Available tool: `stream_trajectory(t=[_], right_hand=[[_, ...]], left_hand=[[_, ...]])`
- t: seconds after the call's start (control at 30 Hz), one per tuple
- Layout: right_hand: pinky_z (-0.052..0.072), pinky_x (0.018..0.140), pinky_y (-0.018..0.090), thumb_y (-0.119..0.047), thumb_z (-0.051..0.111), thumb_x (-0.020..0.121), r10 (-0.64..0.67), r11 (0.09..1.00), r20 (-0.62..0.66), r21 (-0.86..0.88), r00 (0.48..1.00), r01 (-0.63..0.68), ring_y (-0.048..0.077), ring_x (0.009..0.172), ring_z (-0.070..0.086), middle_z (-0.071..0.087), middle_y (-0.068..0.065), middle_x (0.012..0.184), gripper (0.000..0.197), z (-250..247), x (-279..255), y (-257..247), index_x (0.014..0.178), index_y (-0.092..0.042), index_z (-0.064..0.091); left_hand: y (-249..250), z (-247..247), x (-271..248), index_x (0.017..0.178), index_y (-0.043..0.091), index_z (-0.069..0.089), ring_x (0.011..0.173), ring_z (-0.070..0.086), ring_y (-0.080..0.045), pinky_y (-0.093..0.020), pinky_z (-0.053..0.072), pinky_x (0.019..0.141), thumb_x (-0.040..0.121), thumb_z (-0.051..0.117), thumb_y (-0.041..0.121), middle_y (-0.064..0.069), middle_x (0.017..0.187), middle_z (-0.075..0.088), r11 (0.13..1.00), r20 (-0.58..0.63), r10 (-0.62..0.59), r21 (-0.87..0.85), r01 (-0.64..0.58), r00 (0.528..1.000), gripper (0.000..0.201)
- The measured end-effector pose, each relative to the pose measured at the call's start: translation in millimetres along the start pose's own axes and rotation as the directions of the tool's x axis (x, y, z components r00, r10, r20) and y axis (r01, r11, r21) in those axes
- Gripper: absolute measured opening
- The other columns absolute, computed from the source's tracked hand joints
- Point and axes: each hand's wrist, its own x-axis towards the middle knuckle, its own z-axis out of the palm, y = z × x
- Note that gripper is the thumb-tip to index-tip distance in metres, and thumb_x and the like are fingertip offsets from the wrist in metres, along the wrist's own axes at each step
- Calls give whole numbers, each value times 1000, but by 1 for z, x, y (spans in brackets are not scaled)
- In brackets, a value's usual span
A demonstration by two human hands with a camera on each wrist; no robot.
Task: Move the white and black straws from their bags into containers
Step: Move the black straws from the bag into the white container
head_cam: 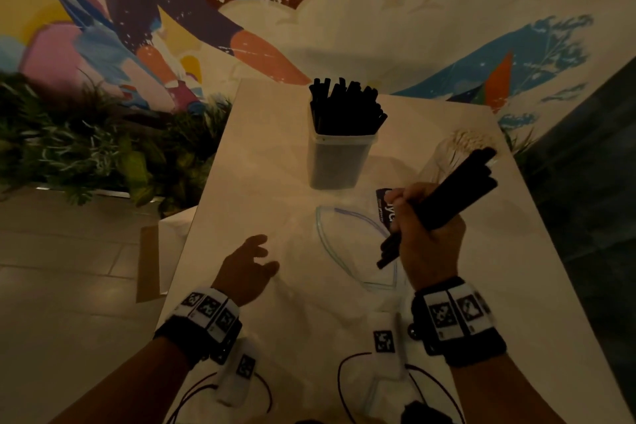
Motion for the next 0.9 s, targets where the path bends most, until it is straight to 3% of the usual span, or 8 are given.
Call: stream_trajectory(t=[0.13, 0.23, 0.37, 0.43, 0.5, 0.6, 0.77, 0.9], right_hand=[[46, 53, 19, -24, 74, 80, 88, 989, 163, -128, 983, -68, 10, 51, 54, 65, -1, 67, 11, -5, -14, -22, 85, -24, 65], [46, 60, 11, -44, 80, 53, 306, 947, 381, -218, 873, -237, 6, 61, 60, 68, -10, 71, 40, -4, -31, -29, 89, -36, 65], [43, 60, 12, -48, 83, 60, 407, 810, 594, -586, 693, 27, -5, 61, 55, 62, -27, 72, 38, 0, -51, -11, 91, -42, 62], [52, 66, 29, -47, 74, 74, 428, 724, 524, -686, 736, 68, 2, 70, 61, 67, -16, 77, 22, -4, -53, 0, 91, -35, 67], [50, 69, 29, -36, 69, 82, 410, 792, 459, -608, 788, -58, 3, 89, 65, 72, -13, 94, 15, -6, -50, -1, 97, -36, 71], [38, 51, 29, -13, 72, 81, 427, 891, 210, -267, 880, -368, 9, 48, 52, 58, -6, 51, 24, -11, -37, -13, 60, -19, 63], [34, 44, 29, -3, 65, 83, 460, 876, 121, 97, 880, -472, 17, 37, 32, 35, 1, 44, 21, -23, -22, -13, 67, -8, 53], [32, 46, 28, -3, 66, 83, 498, 864, 69, 39, 864, -501, 15, 38, 32, 36, 1, 44, 19, -42, -13, -6, 65, -7, 58]], left_hand=[[8, 0, 4, 125, 10, 46, 82, 60, -30, -46, 52, 74, 87, 64, 21, -9, 96, 60, 957, 56, -49, -284, 63, 997, 44], [21, 4, 6, 136, 12, 36, 72, 57, -23, -35, 48, 61, 89, 62, 18, -9, 93, 61, 877, 151, -123, -447, 178, 981, 54], [32, 9, 4, 132, 0, 42, 59, 52, -22, -31, 43, 57, 91, 58, 10, -11, 72, 58, 848, 237, -182, -453, 274, 954, 45], [37, 8, 3, 123, -8, 52, 58, 52, -20, -31, 43, 58, 90, 56, 5, -13, 72, 56, 884, 239, -170, -392, 256, 956, 36], [38, 8, 6, 126, 0, 54, 89, 58, -24, -33, 46, 75, 88, 62, 12, -15, 106, 59, 947, 256, -139, -249, 204, 957, 41], [35, 5, 10, 139, 17, 41, 126, 42, -29, -41, 38, 104, 81, 69, 36, -9, 142, 40, 935, 197, -117, -308, 175, 973, 66], [47, -3, -10, 118, 16, 60, 104, 60, -28, -51, 48, 94, 72, 67, 45, -4, 113, 65, 588, 400, -41, -731, 345, 916, 55], [59, -11, -5, 118, 1, 59, 78, 67, -23, -33, 59, 66, 81, 67, 13, -12, 97, 68, 514, 86, -88, -849, 119, 992, 39]])
